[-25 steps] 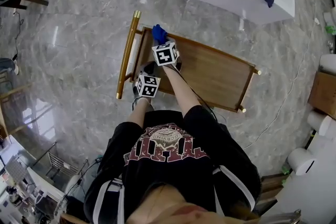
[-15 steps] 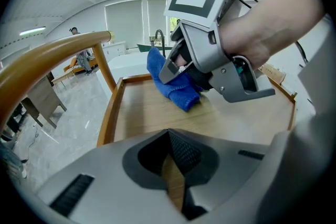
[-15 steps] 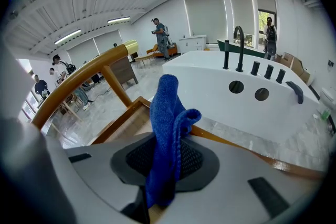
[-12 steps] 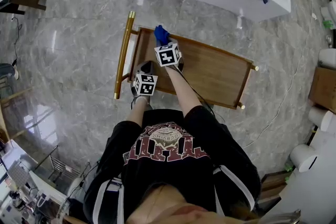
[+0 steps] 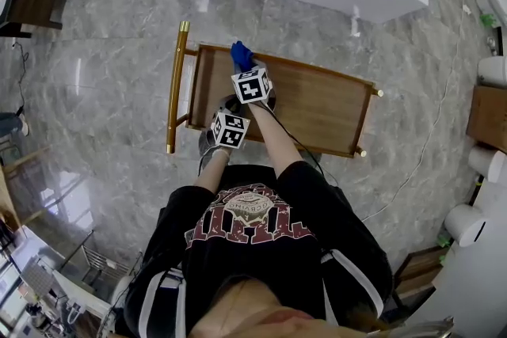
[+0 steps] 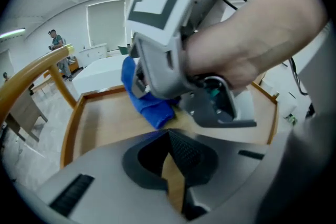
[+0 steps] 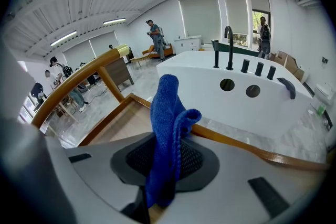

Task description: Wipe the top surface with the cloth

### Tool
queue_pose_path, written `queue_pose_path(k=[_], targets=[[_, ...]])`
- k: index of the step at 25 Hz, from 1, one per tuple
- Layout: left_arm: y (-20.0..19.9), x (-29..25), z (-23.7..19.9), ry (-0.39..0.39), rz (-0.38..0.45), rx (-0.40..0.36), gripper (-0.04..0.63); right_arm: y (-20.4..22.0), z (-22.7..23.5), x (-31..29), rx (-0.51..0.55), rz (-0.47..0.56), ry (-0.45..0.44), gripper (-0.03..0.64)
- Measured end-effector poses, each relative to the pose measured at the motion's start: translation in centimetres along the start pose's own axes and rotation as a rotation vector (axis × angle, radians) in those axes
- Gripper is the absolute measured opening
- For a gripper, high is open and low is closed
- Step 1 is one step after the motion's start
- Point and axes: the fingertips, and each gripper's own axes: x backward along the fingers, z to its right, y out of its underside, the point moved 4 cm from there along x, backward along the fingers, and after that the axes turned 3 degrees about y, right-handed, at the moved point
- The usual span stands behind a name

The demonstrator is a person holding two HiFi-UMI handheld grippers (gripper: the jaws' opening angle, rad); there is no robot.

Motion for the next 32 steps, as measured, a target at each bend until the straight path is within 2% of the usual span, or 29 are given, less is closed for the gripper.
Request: queue_pose_path(k=[5,9,13,24,32], targets=[[-0.9,-0.7,3.7,0.067,0.001,0.013,0.046,1.0,1.5,1.4,-0.001,-0.022,0.016,0.086],[-1.2,-1.4,6.1,0.115,-0.01,-0.037,0.046,1.8,3.1,2.2,-0.035,-0.019,0.03,0.086],[-0.7,-2.1,7.5,0.162,-0.051,-0.035,0.046,2.3,4.4,2.8,-0.057,-0.01,0.048,0.086],[0.0,-2.6,8.2,0.163,-0.086,-0.08,0.046,3.6,7.1,4.4,-0.072,-0.024,0.07,0.086],[-0.4,-3.1,8.0,0.173,-0.149,-0.046,0.047,4.7,9.6,5.5,-0.11,-0.033,0.113,0.086]])
